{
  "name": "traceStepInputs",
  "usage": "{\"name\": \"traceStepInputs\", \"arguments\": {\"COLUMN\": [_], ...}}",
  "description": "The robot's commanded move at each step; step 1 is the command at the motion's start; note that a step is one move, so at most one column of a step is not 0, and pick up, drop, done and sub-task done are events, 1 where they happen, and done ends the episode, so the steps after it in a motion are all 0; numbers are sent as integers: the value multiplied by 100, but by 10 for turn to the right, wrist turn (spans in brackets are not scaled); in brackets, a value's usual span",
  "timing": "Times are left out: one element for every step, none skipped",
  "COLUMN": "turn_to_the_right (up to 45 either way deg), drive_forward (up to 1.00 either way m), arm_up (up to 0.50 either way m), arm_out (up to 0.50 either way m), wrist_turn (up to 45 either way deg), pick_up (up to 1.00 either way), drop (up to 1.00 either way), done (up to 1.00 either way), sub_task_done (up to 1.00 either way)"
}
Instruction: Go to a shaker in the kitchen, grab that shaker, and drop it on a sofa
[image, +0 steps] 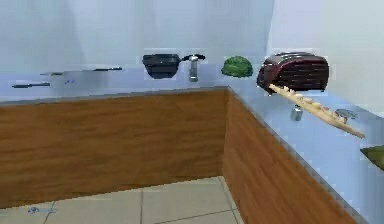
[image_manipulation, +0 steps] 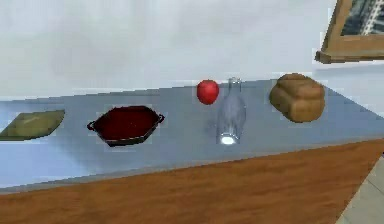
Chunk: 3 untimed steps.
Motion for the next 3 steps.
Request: {"name": "traceStepInputs", "arguments": {"turn_to_the_right": [-450,-150,-30], "drive_forward": [0,0,0], "arm_up": [0,0,0], "arm_out": [0,0,0], "wrist_turn": [0,0,0], "pick_up": [0,0,0], "drop": [0,0,0], "done": [0,0,0], "sub_task_done": [0,0,0]}}
